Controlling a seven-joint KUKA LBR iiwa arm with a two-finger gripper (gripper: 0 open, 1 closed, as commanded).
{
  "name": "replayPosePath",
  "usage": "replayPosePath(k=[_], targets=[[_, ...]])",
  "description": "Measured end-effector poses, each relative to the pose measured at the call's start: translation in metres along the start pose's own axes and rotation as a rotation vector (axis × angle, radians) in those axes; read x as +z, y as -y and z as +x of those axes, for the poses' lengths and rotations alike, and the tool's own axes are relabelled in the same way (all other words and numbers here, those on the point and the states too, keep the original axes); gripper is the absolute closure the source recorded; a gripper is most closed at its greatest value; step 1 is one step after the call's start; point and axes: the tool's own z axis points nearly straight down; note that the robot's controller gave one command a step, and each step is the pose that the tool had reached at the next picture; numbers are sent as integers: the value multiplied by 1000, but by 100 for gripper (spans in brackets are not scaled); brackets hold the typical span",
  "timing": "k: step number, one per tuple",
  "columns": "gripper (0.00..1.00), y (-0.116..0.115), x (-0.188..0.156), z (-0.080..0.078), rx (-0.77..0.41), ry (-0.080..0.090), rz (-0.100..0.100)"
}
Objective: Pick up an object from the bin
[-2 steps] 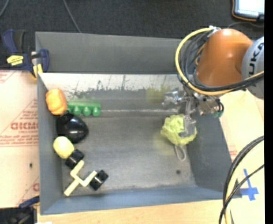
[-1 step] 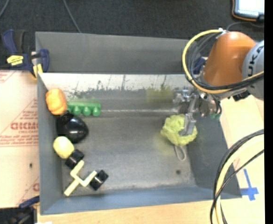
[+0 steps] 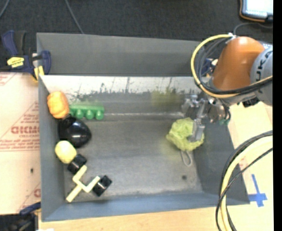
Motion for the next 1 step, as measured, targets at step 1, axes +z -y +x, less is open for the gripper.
replayPosePath(k=[1], targets=[[0,-8,40,-9,-315,9,-1]])
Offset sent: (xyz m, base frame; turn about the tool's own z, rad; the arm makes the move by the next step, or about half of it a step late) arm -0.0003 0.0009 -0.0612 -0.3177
